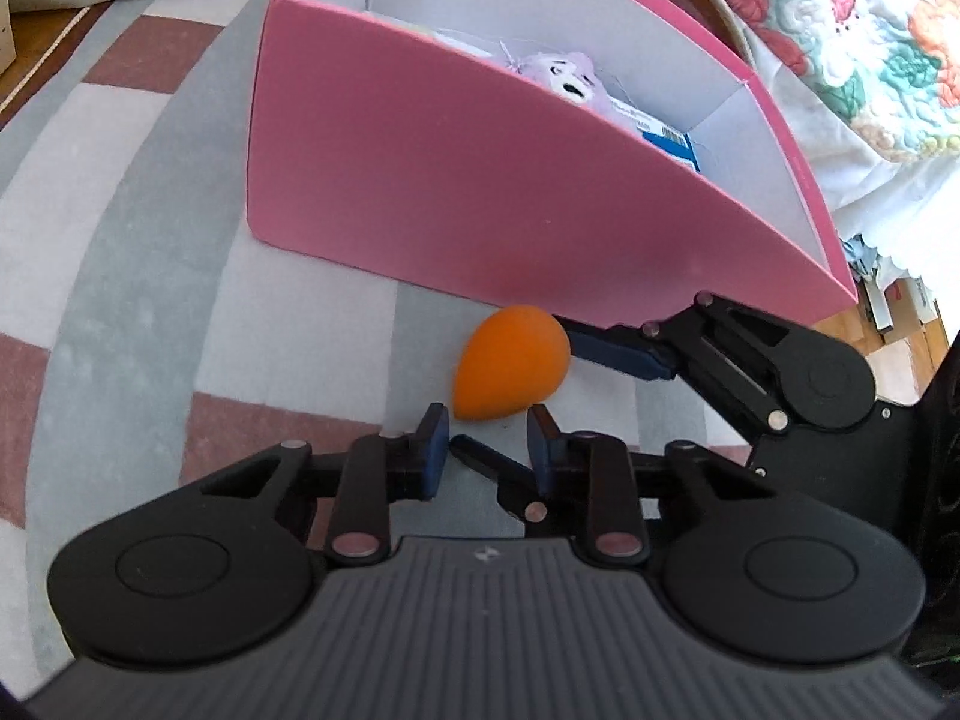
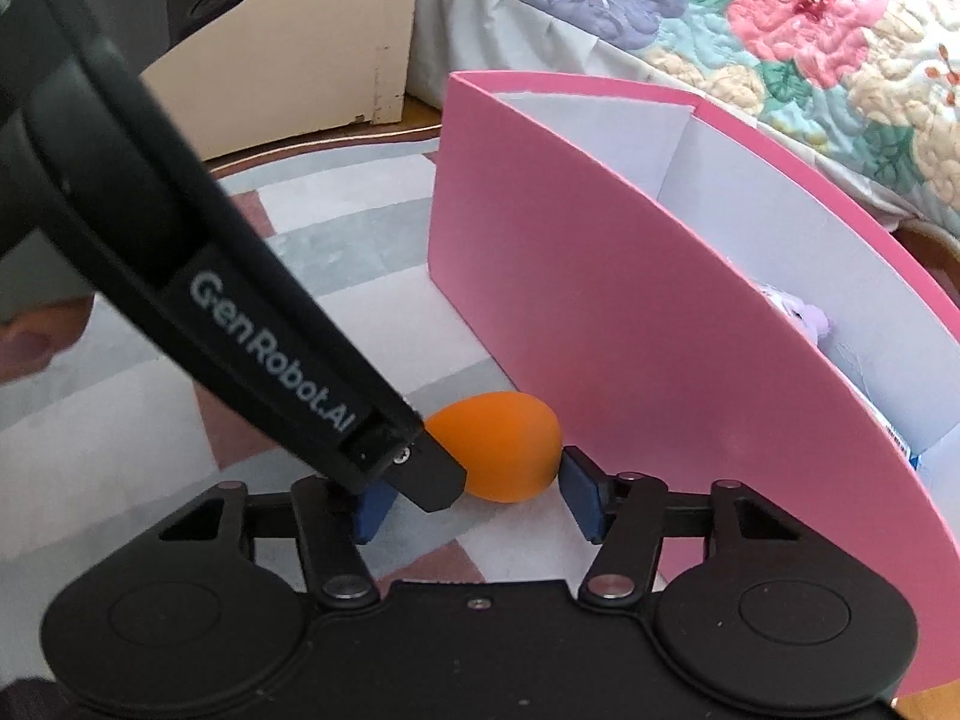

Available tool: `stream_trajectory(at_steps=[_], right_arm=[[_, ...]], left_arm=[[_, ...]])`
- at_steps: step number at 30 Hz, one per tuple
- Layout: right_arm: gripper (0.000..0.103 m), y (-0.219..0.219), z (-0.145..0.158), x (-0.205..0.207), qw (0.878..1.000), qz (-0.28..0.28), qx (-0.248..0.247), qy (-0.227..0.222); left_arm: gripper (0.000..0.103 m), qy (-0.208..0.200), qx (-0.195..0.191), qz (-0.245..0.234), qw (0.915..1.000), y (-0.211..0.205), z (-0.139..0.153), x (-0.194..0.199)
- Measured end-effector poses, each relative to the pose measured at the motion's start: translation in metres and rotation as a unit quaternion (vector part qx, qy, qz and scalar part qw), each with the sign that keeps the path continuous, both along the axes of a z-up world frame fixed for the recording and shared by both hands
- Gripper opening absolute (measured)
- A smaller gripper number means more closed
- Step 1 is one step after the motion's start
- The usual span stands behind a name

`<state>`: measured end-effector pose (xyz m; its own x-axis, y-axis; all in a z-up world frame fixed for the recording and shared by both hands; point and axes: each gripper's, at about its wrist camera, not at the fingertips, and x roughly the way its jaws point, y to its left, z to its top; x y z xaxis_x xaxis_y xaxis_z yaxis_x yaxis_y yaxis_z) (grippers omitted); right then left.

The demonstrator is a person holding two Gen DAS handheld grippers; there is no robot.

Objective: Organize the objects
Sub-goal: 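Close the left tool on the orange sponge while the right tool pinches it, then lift the orange sponge with both tools up over the pink box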

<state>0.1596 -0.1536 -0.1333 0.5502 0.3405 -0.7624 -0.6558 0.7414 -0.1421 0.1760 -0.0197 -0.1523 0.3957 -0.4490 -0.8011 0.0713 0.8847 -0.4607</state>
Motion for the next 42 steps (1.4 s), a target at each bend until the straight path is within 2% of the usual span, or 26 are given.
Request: stream_trajectory(at_steps=[4,16,31,42], right_arm=[[0.056,-0.002,-0.001,0.000,1.000,-0.022,0.016,0.004],[0.052,-0.015,0.001,-0.003,0.991,-0.104,0.075,0.033],[0.054,-0.009,0.004,-0.018,0.989,-0.135,0.053,0.037],[0.054,-0.023,0.014,-0.030,0.985,-0.156,0.062,0.042]], left_arm=[[0.027,-0.008,-0.011,0.003,0.9999,0.003,0.002,0.001],[0.030,-0.014,-0.022,0.000,0.9997,0.000,0.004,0.003],[0.031,-0.002,-0.008,-0.033,0.9994,-0.005,0.008,-0.002],[0.031,-0.011,-0.011,-0.060,0.9981,-0.015,0.017,-0.007]])
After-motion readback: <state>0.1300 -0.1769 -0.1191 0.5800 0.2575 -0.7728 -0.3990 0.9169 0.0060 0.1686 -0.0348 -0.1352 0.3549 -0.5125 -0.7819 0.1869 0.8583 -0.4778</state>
